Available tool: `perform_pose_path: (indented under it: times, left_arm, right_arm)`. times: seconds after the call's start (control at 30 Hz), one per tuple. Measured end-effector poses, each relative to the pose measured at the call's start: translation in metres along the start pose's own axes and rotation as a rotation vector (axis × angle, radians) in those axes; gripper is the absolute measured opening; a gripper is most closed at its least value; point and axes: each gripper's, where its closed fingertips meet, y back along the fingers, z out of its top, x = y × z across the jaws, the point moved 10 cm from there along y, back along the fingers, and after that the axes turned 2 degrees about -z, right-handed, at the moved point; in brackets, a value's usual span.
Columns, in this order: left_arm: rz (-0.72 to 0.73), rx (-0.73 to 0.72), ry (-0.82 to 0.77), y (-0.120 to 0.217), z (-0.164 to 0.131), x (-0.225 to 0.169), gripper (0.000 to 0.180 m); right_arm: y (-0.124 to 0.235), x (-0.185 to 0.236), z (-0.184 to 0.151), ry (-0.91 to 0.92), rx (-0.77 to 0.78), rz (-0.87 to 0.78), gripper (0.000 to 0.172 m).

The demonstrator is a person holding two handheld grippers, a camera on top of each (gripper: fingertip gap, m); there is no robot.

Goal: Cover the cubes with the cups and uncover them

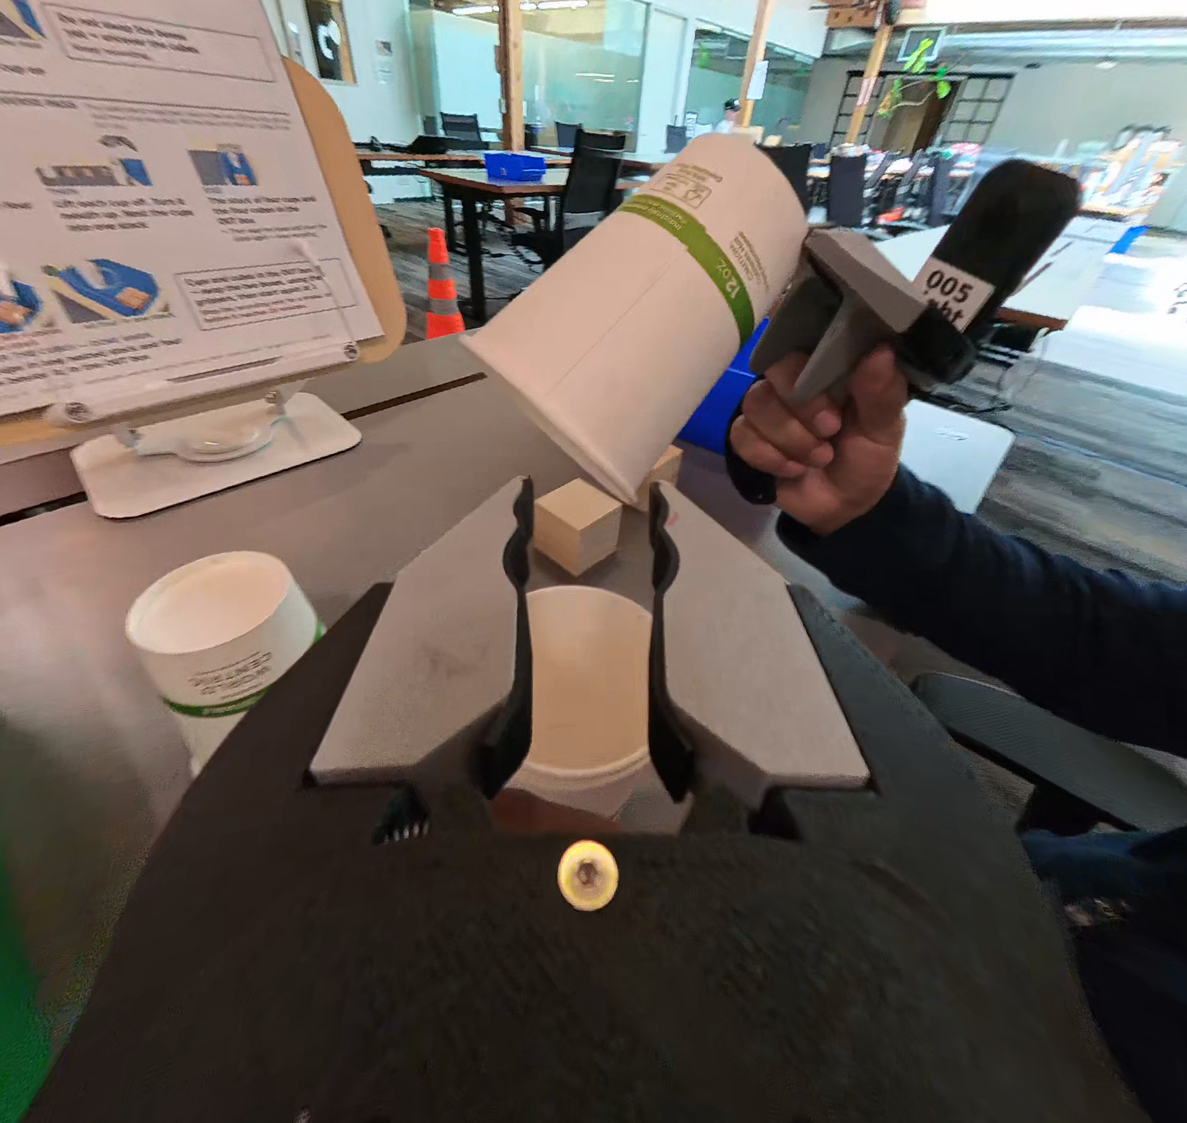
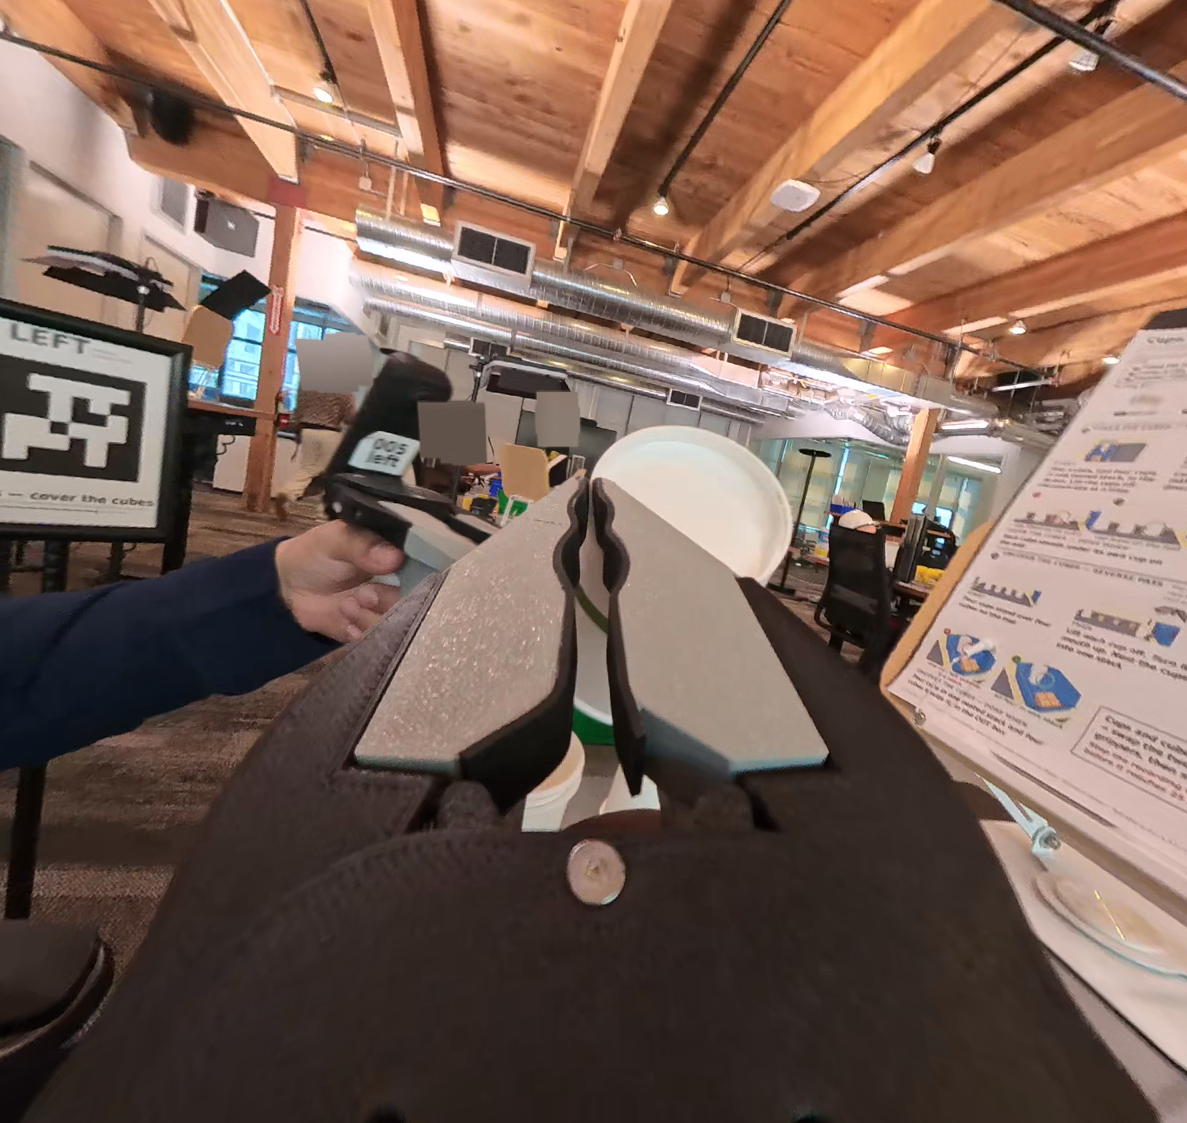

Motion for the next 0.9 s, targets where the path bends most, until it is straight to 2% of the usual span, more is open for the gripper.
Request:
perform_pose_path:
  times: [0.1,0.17,0.27,0.47,0.53,0.63,0.8,0.9]
  left_arm:
    - [-0.100,-0.014,0.052,-0.008,0.003,-0.002,0.038]
    - [-0.115,-0.034,0.072,-0.010,0.005,-0.001,0.042]
    - [-0.095,-0.021,0.071,-0.006,0.007,0.004,0.027]
    - [-0.208,-0.067,0.019,0.032,0.036,0.001,0.003]
    - [-0.188,-0.007,-0.081,0.043,0.046,-0.003,0.002]
    - [-0.122,0.182,-0.244,0.052,0.057,-0.008,0.001]
    - [-0.122,0.421,-0.354,0.051,0.073,-0.017,0.001]
    - [-0.129,0.555,-0.428,0.039,0.071,-0.027,0.001]
  right_arm:
    - [-0.001,0.007,0.000,0.011,0.001,0.050,0.000]
    - [-0.002,0.010,-0.001,-0.018,-0.004,0.098,0.000]
    - [-0.003,0.012,-0.003,-0.034,0.005,0.145,0.000]
    - [-0.006,0.006,-0.016,-0.123,0.075,0.216,0.000]
    - [-0.013,0.008,-0.028,-0.168,0.165,0.249,0.000]
    - [-0.020,0.007,-0.045,-0.196,0.284,0.242,0.003]
    - [-0.016,-0.008,-0.048,-0.244,0.258,0.184,0.000]
    - [-0.011,-0.019,-0.048,-0.296,0.222,0.141,0.000]
